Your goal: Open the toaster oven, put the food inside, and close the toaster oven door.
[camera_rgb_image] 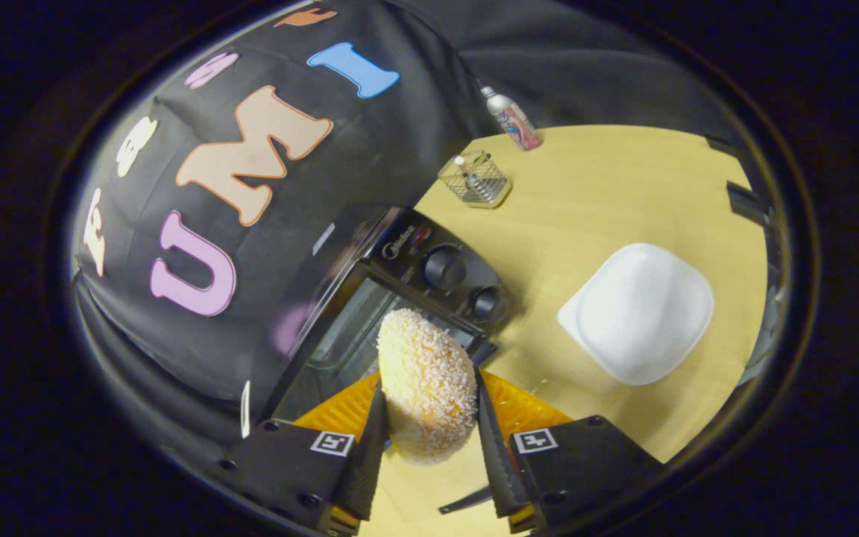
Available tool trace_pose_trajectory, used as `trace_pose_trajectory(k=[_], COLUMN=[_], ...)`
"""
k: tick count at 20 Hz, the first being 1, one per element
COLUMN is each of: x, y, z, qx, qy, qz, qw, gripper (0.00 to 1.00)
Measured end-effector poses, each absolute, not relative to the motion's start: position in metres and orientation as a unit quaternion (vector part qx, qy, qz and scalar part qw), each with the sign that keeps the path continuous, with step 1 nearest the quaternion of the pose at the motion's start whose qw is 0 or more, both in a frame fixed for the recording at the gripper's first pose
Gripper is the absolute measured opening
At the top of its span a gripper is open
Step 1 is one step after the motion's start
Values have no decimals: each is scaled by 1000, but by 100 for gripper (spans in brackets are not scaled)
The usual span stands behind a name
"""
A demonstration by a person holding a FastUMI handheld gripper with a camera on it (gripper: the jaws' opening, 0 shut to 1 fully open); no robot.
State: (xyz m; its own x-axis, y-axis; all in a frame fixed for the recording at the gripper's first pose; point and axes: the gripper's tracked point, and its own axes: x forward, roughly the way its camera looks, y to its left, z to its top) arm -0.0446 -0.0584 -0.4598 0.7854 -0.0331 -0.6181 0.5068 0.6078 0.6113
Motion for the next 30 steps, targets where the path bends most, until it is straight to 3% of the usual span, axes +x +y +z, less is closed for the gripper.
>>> trace_pose_trajectory(k=[12, 21, 30], x=[22, 28, 12], y=[-4, -4, -8], z=[-482, -493, -488], qx=[479, 473, 470], qy=[271, 269, 266], qz=[-127, -134, -136], qw=[825, 828, 830], gripper=[63, 66, 96])
